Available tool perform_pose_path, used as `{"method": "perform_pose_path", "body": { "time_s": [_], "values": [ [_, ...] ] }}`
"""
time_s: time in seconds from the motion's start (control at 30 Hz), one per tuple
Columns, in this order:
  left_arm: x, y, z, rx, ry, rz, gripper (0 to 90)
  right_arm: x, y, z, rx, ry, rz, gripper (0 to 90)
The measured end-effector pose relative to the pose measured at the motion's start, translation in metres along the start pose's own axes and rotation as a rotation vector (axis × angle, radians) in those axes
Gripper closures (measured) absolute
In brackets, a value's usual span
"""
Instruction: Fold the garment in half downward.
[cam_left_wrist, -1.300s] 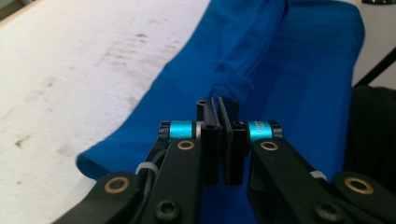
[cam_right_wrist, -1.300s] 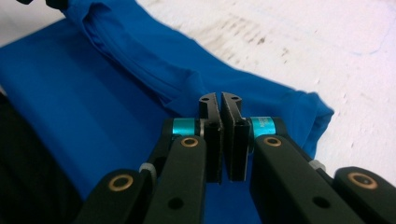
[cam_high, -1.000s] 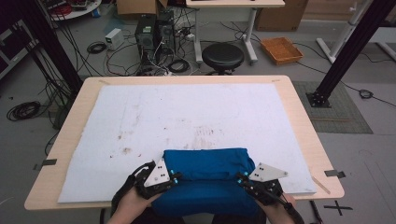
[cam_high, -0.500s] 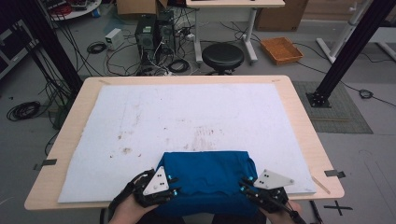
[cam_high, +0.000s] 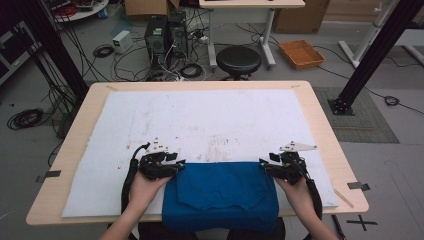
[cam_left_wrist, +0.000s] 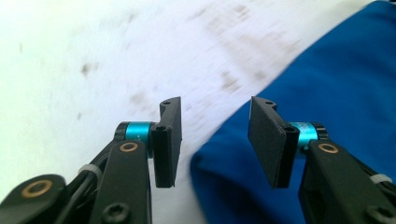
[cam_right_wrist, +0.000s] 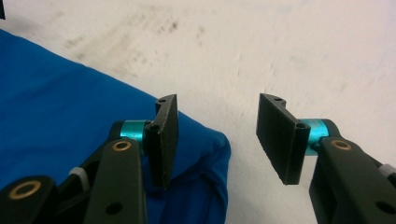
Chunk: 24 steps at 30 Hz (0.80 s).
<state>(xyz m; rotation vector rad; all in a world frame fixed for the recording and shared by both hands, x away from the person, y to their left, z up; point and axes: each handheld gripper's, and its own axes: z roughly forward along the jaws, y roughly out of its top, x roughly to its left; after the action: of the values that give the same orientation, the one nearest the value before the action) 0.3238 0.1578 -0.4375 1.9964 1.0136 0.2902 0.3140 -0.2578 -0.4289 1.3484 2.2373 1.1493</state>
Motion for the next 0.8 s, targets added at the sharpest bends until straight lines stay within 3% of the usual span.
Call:
{"method": "perform_pose_path", "body": {
  "time_s": [0.07,0.17,0.27,0.5,0.57,0.77,0.8],
  "values": [
    [0.003,-0.004,0.003,0.020,-0.003,-0.029,55.6,-0.003,-0.002,0.007,0.039,0.008,0.019,57.2],
    [0.003,-0.010,0.004,0.036,-0.026,-0.035,64.2,-0.005,-0.006,0.012,0.086,0.037,-0.003,72.8],
    [0.000,-0.011,0.003,0.038,-0.038,-0.006,77.8,-0.003,-0.007,0.011,0.083,0.046,-0.024,80.6],
    [0.002,-0.007,0.002,0.023,-0.031,0.021,83.7,-0.003,-0.003,0.007,0.040,0.060,-0.064,83.5],
    [0.006,-0.001,0.004,0.035,-0.012,0.028,83.9,-0.005,0.002,0.008,0.024,0.068,-0.074,83.7],
    [0.022,0.026,0.014,0.025,0.076,0.111,83.9,-0.015,0.030,0.025,-0.011,0.050,-0.111,83.6],
    [0.026,0.030,0.016,0.018,0.082,0.102,83.8,-0.017,0.035,0.028,-0.011,0.042,-0.115,83.7]
  ]
}}
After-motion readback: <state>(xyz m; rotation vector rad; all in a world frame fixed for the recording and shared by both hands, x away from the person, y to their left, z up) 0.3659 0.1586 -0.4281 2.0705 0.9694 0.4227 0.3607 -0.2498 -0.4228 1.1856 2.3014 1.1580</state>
